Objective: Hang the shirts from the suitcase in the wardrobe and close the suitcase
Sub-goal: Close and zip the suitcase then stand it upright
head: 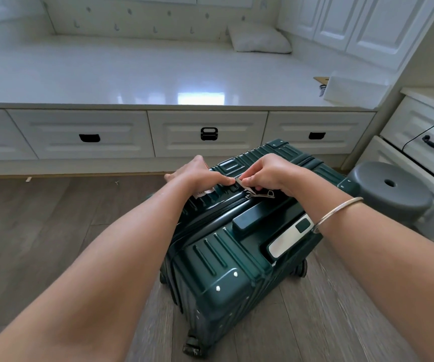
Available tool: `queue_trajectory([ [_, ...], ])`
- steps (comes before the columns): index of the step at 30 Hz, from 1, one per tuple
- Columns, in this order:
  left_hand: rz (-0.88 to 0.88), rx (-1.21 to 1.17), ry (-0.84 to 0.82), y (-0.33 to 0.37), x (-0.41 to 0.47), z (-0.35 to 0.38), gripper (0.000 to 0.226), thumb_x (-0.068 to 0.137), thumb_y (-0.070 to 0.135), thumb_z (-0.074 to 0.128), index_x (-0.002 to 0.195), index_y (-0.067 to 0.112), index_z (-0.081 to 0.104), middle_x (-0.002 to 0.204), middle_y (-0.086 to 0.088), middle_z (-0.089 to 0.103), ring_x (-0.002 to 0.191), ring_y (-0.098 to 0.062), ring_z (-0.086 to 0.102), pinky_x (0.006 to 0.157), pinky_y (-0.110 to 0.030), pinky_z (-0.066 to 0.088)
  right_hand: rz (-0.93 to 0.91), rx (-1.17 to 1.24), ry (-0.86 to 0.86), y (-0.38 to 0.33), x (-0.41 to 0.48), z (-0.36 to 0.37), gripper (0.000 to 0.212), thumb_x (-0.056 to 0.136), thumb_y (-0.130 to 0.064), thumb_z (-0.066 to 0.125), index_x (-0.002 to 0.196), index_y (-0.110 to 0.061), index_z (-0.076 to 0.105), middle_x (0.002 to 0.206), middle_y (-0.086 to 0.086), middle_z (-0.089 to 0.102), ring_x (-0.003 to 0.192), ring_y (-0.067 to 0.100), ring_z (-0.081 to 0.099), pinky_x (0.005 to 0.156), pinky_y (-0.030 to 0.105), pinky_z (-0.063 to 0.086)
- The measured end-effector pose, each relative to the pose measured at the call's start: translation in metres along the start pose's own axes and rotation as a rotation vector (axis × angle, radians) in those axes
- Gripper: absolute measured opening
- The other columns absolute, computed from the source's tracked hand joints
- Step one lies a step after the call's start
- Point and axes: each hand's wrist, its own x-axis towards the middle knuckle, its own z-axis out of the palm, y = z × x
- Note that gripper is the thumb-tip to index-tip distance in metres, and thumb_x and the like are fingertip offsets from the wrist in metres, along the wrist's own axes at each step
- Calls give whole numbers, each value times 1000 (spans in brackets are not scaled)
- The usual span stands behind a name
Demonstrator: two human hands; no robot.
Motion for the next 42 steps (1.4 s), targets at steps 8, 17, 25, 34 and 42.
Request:
queue_trajectory([
  [8, 18, 5, 3, -3, 1, 0, 93, 51, 78, 67, 118, 19, 44, 110, -3, 63, 111, -29, 58, 104, -53, 37, 35, -10, 73, 5, 6, 2, 17, 82, -21, 74, 97, -15, 77, 96, 4, 71, 87, 15, 60, 92, 30, 50],
  [17, 14, -12, -5, -3, 5, 2, 98, 44, 78, 67, 119, 19, 45, 113, -3, 61, 112, -29, 56, 105, -53, 36, 86, -235, 149, 0, 17, 6, 44, 77, -36, 77, 110, -9, 67, 110, 7, 67, 104, 23, 62, 85, 29, 51],
  [25, 22, -28, -18, -5, 4, 0, 92, 54, 75, 68, 123, 19, 43, 122, -3, 57, 120, -31, 51, 107, -52, 33, 13, -324, -94, 9, -12, -36, 48, 80, -61, 62, 98, -17, 67, 92, 2, 67, 87, 20, 63, 66, 28, 47],
  [34, 7, -32, -28, -4, 2, -1, 96, 51, 76, 68, 124, 18, 43, 121, -5, 58, 119, -32, 52, 108, -53, 33, -41, -411, -177, -10, -20, -25, 5, 83, -16, 61, 83, -11, 64, 71, 3, 65, 53, 13, 55, 52, 19, 50],
  [42, -16, -61, -68, 1, -6, -3, 107, 39, 76, 67, 125, 19, 42, 120, -4, 58, 119, -31, 53, 107, -53, 34, -165, 6, -84, -5, -7, -7, 19, 92, -22, 63, 103, -9, 72, 77, 3, 67, 70, 15, 63, 69, 25, 57],
])
